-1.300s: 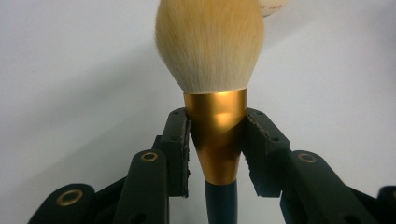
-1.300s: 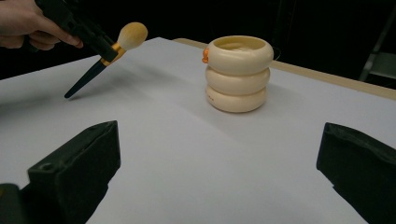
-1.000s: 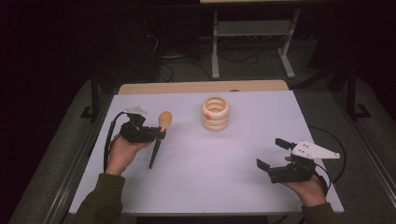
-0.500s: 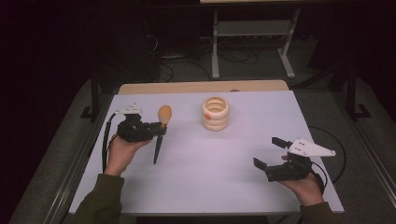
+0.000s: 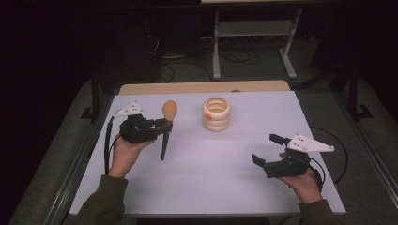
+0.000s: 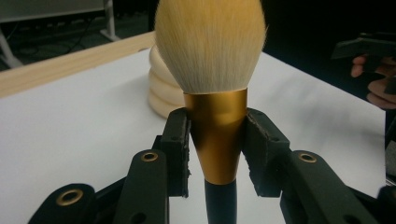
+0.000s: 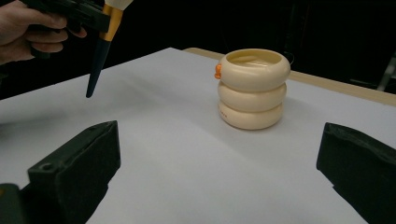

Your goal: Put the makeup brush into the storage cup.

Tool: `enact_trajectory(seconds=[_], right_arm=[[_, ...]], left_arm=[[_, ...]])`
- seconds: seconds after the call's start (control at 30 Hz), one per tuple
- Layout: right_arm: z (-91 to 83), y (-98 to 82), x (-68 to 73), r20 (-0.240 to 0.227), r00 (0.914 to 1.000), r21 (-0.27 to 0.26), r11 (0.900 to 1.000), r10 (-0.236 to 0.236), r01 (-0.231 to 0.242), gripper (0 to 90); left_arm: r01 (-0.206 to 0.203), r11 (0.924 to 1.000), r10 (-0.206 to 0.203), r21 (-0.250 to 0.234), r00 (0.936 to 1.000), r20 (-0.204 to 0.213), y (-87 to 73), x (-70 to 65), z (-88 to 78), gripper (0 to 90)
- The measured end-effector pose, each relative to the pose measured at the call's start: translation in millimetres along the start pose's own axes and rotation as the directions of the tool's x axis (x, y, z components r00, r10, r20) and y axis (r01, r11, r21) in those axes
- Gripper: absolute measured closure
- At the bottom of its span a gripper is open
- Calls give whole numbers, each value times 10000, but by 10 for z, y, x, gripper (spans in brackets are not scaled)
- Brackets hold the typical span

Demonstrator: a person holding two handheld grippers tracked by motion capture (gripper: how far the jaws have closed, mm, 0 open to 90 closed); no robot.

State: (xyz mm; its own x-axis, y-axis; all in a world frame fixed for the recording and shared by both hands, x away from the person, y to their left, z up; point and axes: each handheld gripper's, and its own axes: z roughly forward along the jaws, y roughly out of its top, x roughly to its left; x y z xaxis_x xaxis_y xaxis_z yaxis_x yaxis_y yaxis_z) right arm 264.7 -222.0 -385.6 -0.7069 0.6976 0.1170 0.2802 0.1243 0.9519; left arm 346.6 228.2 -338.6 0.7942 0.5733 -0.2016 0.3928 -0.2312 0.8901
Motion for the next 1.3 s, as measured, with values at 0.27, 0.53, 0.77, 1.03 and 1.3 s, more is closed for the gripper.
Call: enact_trajectory(seconds=[0.27, 0.53, 0.77, 1.03, 1.3], right_arm=[[68, 60, 7, -170, 9998, -34, 10000, -40, 40, 0], [128, 102, 3, -418, 9991, -136, 9999, -70, 64, 0], [175, 146, 31, -558, 9984, -93, 9999, -73, 68, 0], [256, 184, 73, -775, 9969, -68, 9999, -140, 135, 0], [339, 220, 117, -961, 9951, 6, 9997, -234, 236, 0]], left_arm=[[-194, 9996, 202, -205, 9991, 382, 33, -97, 49, 631], [-362, 9973, 412, -635, 9961, 783, 51, -173, 104, 631], [-559, 9940, 644, -940, 9938, 904, 58, -237, 148, 631], [-666, 9920, 782, -1075, 9911, 1076, 59, -297, 218, 631], [-724, 9906, 866, -1159, 9886, 1230, 60, -352, 267, 631]])
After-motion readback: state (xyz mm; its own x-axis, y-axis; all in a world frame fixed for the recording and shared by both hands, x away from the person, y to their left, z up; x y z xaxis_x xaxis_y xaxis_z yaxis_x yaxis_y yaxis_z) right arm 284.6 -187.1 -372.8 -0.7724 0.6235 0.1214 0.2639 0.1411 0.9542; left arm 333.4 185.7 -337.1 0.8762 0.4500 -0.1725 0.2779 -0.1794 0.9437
